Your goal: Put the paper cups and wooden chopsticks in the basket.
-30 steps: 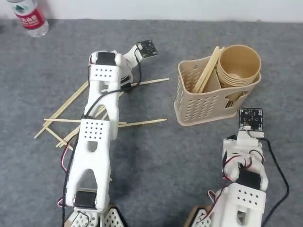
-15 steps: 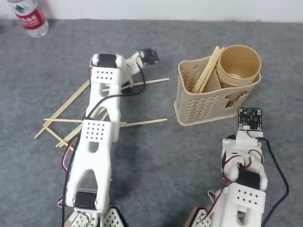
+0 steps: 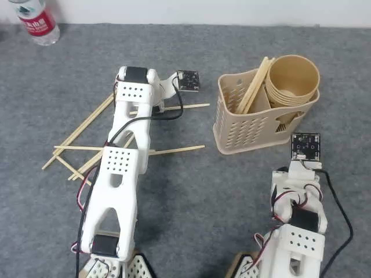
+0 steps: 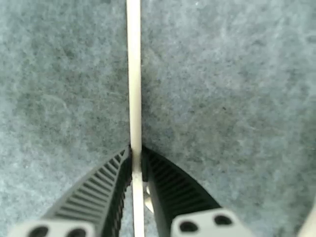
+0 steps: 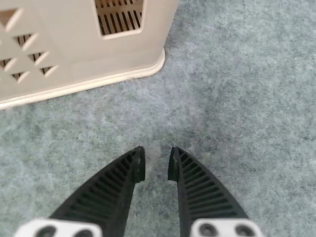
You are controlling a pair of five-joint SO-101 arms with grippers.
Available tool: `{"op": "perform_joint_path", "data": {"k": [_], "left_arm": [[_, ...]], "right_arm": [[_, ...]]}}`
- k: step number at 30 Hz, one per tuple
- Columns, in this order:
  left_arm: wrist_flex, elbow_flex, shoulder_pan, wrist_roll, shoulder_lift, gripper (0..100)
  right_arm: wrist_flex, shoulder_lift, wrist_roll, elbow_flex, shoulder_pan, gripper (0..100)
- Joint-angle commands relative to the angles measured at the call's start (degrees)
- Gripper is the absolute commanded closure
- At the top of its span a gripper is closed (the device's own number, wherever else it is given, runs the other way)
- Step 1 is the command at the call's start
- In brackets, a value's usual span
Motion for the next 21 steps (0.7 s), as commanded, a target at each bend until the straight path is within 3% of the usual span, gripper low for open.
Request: {"op": "perform_joint_path", "data": {"k": [1, 14, 18, 21], "left_arm": [[2.11, 2.77, 0.00, 2.64, -4.31, 99], [2.02, 2.77, 0.44, 33.41, -39.47, 99], [2.11, 2.77, 4.84, 44.66, -50.73, 99], [2.11, 2.86, 10.55, 58.11, -59.08, 99]], "right_arm": [[-1.19, -0.57, 0.97, -0.62, -0.40, 90.2], [-1.45, -0.57, 0.97, -0.62, -0.40, 90.2], [-1.36, -0.57, 0.97, -0.62, -0.48, 90.2], [-1.27, -0.57, 0.97, -0.62, -0.48, 90.2]]}}
